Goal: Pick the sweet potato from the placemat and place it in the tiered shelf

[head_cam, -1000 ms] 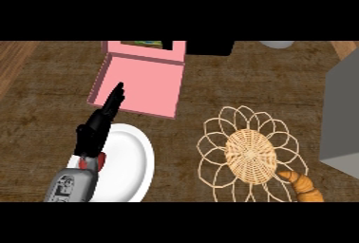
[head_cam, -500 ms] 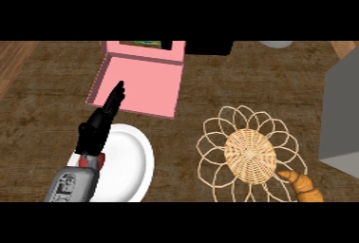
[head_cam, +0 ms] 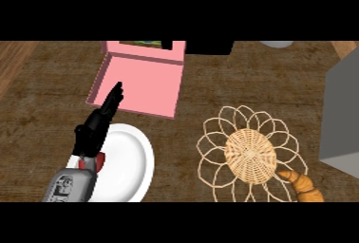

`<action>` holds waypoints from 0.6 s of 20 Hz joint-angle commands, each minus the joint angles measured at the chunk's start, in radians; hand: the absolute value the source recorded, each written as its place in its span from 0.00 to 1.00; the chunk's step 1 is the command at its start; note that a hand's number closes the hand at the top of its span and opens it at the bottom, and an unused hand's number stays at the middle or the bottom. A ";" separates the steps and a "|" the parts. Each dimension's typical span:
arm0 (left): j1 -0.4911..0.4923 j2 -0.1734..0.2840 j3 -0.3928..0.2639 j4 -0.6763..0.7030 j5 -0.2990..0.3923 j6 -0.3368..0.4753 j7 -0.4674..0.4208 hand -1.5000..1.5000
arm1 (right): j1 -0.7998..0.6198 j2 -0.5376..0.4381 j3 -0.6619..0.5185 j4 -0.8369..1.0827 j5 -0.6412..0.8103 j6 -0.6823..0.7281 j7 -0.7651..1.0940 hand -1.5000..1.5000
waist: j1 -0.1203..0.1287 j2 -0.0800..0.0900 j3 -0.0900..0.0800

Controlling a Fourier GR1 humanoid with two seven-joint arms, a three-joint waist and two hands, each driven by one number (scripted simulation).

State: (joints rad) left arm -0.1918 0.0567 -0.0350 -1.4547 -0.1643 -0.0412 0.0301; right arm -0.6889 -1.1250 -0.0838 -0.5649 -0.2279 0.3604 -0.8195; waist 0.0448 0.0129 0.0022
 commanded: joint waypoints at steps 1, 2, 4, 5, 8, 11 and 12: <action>-0.015 0.010 0.026 0.093 0.011 -0.013 -0.072 0.50 | -0.080 0.027 0.005 0.103 0.020 0.118 -0.035 0.00 | -0.008 0.003 -0.001; -0.009 0.010 0.013 0.003 0.017 -0.019 0.013 0.50 | -0.084 -0.002 -0.004 0.137 0.020 0.158 -0.045 0.00 | -0.002 0.000 0.000; 0.013 -0.008 0.000 0.039 -0.019 0.020 -0.049 0.50 | -0.108 0.030 -0.006 0.141 -0.002 0.190 -0.003 0.00 | -0.006 0.000 0.000; -0.023 -0.047 -0.031 0.037 -0.044 0.051 -0.004 0.50 | -0.104 -0.008 -0.023 0.141 -0.031 0.272 -0.010 0.00 | -0.014 0.000 0.001; -0.042 0.007 0.023 0.028 0.002 0.005 0.026 0.50 | -0.133 0.010 -0.011 0.136 -0.031 0.309 0.042 0.00 | -0.013 -0.002 0.000; -0.029 0.027 0.036 0.026 0.022 -0.021 -0.002 0.50 | -0.135 -0.019 -0.011 0.153 -0.032 0.369 0.028 0.00 | -0.001 0.005 0.002; -0.026 0.002 0.022 0.012 0.012 0.000 0.010 0.50 | -0.157 -0.022 -0.019 0.140 -0.053 0.398 0.081 0.00 | -0.012 -0.003 0.000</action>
State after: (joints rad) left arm -0.2046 0.0573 -0.0230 -1.4374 -0.1633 -0.0373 0.0300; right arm -0.8158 -1.1341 -0.0953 -0.4469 -0.2612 0.5525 -0.6816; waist 0.0365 0.0121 0.0029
